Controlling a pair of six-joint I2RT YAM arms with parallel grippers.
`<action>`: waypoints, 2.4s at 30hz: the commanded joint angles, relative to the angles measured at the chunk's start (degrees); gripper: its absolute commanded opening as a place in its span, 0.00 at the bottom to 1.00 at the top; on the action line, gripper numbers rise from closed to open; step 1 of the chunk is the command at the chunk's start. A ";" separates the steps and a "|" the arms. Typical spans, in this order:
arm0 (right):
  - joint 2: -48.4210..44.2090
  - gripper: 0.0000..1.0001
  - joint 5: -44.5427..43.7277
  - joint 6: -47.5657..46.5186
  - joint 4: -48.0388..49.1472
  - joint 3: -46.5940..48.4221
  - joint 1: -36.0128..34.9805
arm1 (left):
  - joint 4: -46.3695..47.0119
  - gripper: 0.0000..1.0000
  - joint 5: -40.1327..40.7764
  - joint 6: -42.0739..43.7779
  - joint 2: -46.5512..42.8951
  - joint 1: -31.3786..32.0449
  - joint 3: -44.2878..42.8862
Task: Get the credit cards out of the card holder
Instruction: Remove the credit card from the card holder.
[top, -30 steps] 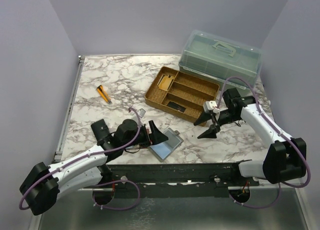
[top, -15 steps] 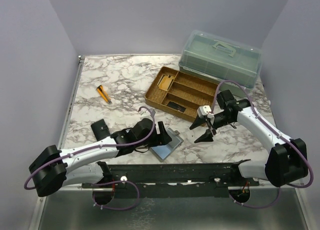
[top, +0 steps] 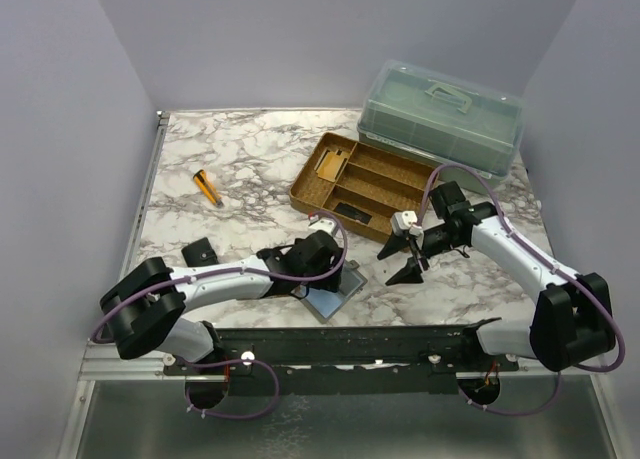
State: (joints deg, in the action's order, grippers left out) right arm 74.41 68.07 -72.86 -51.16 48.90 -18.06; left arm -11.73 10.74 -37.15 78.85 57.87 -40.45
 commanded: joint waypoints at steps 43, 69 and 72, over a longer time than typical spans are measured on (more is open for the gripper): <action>8.69 0.69 -0.06 16.81 9.81 -0.05 -6.45 | 18.34 0.03 -12.73 13.29 4.08 -10.48 2.04; 19.29 0.62 -10.33 49.94 25.18 4.06 -15.90 | 33.21 0.43 -15.32 -25.87 -15.19 -12.56 23.08; 22.04 0.62 -10.62 55.22 25.96 5.50 -15.95 | 35.03 0.41 -14.93 -29.37 -17.87 -12.46 26.01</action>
State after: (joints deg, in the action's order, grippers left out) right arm 93.25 59.00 -27.38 -28.01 52.12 -33.76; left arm 17.93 -4.54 -55.75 64.18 45.45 -18.00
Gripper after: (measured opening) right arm 0.623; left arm 0.420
